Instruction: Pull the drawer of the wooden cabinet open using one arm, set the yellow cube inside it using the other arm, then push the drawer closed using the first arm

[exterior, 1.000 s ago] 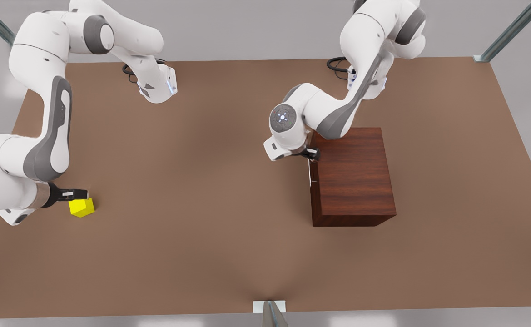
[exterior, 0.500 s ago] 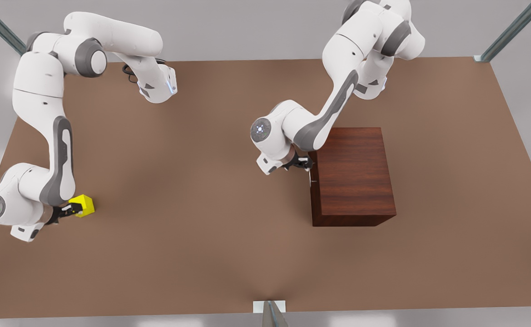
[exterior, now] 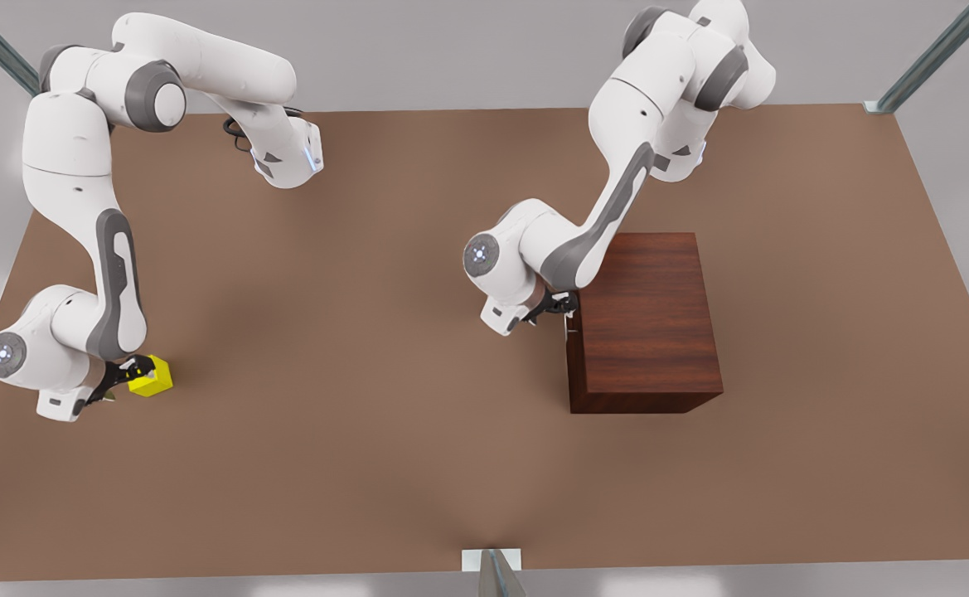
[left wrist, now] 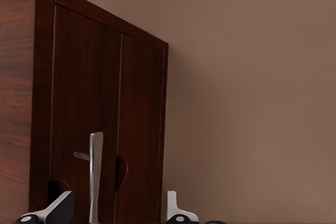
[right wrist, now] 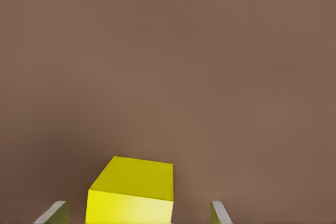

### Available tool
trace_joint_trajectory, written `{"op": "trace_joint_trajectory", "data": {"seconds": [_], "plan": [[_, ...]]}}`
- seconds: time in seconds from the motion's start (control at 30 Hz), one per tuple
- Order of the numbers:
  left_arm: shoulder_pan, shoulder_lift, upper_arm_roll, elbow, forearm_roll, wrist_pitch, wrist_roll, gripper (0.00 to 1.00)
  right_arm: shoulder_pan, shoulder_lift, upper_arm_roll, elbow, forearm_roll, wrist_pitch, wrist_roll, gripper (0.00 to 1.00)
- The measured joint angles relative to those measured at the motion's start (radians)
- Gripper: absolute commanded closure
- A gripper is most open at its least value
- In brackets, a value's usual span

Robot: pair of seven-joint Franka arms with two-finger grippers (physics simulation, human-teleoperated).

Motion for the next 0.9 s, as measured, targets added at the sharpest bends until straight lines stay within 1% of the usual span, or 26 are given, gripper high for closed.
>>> {"op": "trace_joint_trajectory", "data": {"seconds": [0.63,0.9], "plan": [[-0.012,0.025,-0.008,0.002,-0.024,0.0,-0.109,0.11,-0.007,0.004,-0.001,-0.081,-0.001,0.081,-0.021,0.0],[-0.023,0.063,-0.013,0.051,-0.024,0.014,-0.13,0.11,-0.017,0.022,-0.006,-0.129,-0.002,0.152,-0.023,0.0]]}}
